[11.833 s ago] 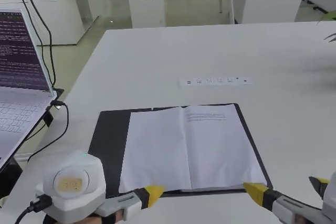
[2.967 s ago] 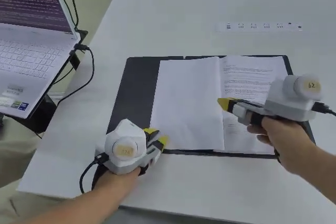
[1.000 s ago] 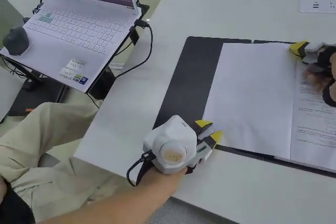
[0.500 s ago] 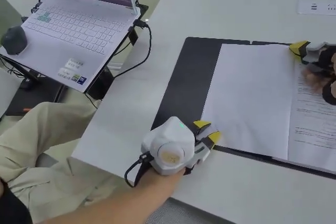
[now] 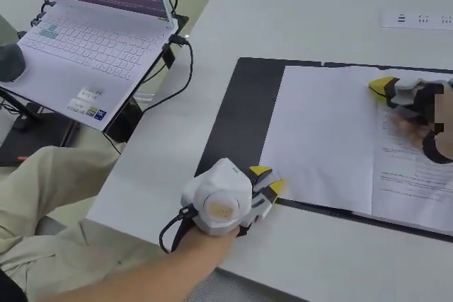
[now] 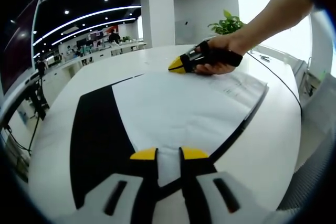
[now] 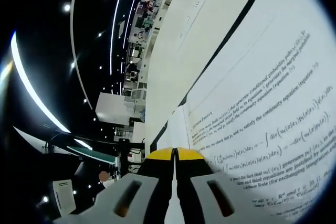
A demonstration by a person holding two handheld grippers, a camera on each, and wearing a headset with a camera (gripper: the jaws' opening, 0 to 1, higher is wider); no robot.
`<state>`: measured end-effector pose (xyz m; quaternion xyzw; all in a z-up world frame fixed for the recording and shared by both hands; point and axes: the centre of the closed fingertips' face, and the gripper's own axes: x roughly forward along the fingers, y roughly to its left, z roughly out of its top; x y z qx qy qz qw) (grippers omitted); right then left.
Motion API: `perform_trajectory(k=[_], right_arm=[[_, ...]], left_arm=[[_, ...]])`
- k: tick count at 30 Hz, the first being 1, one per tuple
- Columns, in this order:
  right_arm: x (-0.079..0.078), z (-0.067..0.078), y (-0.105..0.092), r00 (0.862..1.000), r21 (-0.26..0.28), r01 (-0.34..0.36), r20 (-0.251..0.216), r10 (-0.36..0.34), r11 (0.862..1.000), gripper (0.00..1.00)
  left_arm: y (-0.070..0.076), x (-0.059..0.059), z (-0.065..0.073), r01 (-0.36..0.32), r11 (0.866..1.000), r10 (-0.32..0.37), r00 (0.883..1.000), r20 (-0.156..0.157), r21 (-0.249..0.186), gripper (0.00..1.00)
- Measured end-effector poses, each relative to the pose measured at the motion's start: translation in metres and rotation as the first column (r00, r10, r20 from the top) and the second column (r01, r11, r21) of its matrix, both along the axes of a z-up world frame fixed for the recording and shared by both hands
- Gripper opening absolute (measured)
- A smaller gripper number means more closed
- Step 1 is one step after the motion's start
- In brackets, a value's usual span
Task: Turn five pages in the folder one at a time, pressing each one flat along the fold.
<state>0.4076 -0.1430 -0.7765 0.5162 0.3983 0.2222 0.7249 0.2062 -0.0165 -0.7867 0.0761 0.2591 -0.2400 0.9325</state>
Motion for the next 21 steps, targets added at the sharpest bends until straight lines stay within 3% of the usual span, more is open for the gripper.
perform_trajectory(k=[21], right_arm=[[-0.049,0.000,-0.002,0.998,0.027,-0.062,-0.015,0.063,0.998,0.00]], left_arm=[[-0.001,0.000,-0.002,0.003,1.000,-0.003,1.000,-0.003,0.006,0.14]])
